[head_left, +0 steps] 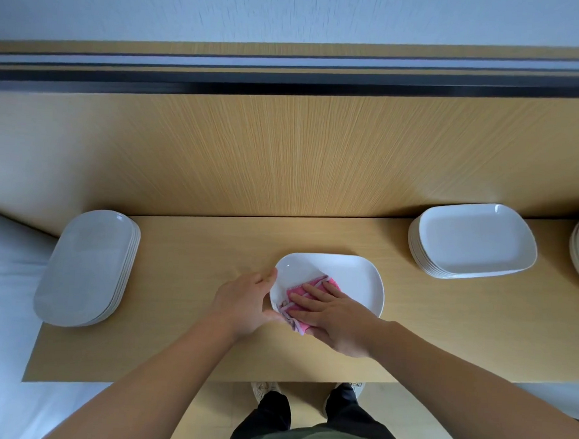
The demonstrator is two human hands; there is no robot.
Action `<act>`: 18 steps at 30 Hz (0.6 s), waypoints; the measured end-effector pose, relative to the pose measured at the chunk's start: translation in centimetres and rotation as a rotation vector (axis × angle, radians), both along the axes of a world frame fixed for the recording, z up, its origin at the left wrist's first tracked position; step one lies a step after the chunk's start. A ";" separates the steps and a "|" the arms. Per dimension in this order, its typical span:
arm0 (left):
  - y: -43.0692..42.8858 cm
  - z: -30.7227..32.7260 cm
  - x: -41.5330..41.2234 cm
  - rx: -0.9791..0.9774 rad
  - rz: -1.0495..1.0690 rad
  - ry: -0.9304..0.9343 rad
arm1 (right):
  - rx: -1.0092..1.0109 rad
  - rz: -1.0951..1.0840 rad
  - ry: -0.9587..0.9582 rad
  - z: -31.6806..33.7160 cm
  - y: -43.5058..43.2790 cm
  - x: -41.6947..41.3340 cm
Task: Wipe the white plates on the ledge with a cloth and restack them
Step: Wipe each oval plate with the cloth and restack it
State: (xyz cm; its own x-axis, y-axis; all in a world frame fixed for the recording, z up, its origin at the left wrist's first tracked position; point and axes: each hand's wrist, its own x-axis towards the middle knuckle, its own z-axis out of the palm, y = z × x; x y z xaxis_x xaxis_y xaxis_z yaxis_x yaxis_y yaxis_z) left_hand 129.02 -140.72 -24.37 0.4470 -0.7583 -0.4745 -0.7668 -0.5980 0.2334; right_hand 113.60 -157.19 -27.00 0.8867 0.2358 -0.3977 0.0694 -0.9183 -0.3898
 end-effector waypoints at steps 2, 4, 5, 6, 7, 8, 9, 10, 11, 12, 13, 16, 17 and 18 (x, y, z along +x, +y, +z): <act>0.1 -0.1 0.1 0.013 0.005 0.002 | 0.016 -0.015 -0.004 -0.1 -0.5 -1.0; 0.1 -0.4 0.2 0.018 0.015 -0.007 | 0.028 -0.039 -0.010 -0.1 -1.1 -2.0; 0.1 -0.5 0.2 0.021 0.020 -0.011 | 0.030 -0.053 -0.011 -0.2 -1.5 -2.5; 0.1 -0.6 0.2 0.024 0.024 -0.012 | 0.033 -0.067 -0.012 -0.1 -1.9 -3.0; 0.1 -0.6 0.2 0.026 0.023 -0.013 | 0.031 -0.076 -0.014 -0.1 -2.3 -3.5; 0.1 -0.7 0.2 0.029 0.024 -0.014 | 0.024 -0.080 -0.012 -0.1 -2.8 -3.9; 0.1 -0.8 0.3 0.032 0.026 -0.014 | 0.013 -0.081 -0.008 -0.1 -3.3 -4.4; 0.0 -0.8 0.3 0.034 0.024 -0.018 | 0.001 -0.077 -0.009 -0.1 -3.8 -4.9; 0.1 -0.8 0.3 0.033 0.015 -0.029 | -0.007 -0.068 -0.019 0.0 -4.2 -5.2; 0.1 -0.9 0.4 0.026 0.006 -0.038 | -0.006 -0.058 -0.035 0.1 -4.6 -5.4; 0.2 -0.9 0.3 0.016 0.001 -0.042 | -0.001 -0.045 -0.056 0.2 -5.0 -5.5; 0.3 -1.0 0.2 -0.019 -0.012 -0.048 | -0.039 0.008 -0.070 0.4 -6.1 -5.5; 0.2 -0.9 0.1 -0.027 -0.028 -0.053 | -0.044 0.016 -0.063 0.7 -6.3 -5.4; 0.2 -0.6 0.0 -0.033 -0.046 -0.063 | -0.030 0.009 -0.067 1.1 -6.6 -5.2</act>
State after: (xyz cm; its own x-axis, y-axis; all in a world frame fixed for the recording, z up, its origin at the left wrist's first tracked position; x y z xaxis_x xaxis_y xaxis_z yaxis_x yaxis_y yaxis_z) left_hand 128.98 -140.54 -25.01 0.4391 -0.7935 -0.4213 -0.8071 -0.5544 0.2029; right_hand 108.43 -163.78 -25.87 0.9094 0.2333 -0.3443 0.1032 -0.9286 -0.3566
